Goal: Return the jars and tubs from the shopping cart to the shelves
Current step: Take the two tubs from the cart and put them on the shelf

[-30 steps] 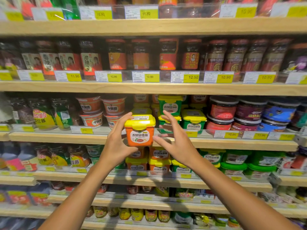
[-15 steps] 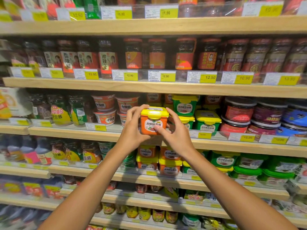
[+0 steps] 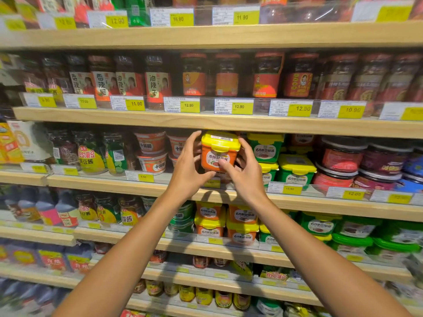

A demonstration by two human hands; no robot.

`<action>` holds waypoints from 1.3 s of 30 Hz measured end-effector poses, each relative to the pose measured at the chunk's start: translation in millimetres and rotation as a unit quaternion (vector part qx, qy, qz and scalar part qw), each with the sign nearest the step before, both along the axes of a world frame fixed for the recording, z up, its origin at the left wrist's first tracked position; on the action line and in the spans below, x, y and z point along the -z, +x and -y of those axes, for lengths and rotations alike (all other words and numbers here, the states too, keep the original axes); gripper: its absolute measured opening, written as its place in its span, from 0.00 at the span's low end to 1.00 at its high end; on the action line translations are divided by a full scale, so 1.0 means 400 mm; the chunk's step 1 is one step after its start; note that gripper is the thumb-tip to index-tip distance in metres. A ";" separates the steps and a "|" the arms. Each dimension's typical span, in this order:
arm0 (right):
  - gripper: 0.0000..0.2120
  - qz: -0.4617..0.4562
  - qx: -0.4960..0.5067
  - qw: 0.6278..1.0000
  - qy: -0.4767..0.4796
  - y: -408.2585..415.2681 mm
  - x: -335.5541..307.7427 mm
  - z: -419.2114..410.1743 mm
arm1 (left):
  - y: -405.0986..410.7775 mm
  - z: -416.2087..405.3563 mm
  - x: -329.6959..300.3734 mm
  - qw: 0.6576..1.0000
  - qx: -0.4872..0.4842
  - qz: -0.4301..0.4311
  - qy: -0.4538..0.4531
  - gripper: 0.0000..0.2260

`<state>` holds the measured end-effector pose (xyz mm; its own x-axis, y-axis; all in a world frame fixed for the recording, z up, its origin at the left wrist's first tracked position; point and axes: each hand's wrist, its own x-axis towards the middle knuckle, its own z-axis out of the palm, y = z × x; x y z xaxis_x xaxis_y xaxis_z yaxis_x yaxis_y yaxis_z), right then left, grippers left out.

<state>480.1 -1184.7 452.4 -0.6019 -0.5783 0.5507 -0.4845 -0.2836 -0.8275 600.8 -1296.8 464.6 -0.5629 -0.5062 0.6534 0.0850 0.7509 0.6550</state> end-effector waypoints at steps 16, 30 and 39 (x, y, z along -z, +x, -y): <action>0.15 -0.039 0.089 0.992 0.079 -0.060 -0.044 0.096 | -0.093 0.053 0.001 0.983 0.043 0.009 0.178 0.29; 0.13 -0.028 0.127 0.979 0.154 -0.071 -0.034 0.142 | -0.118 0.078 0.000 0.985 -0.016 0.135 0.108 0.17; 0.34 -0.038 0.026 0.996 0.077 0.006 0.052 -0.052 | -0.049 -0.034 0.073 0.997 0.004 -0.048 0.056 0.29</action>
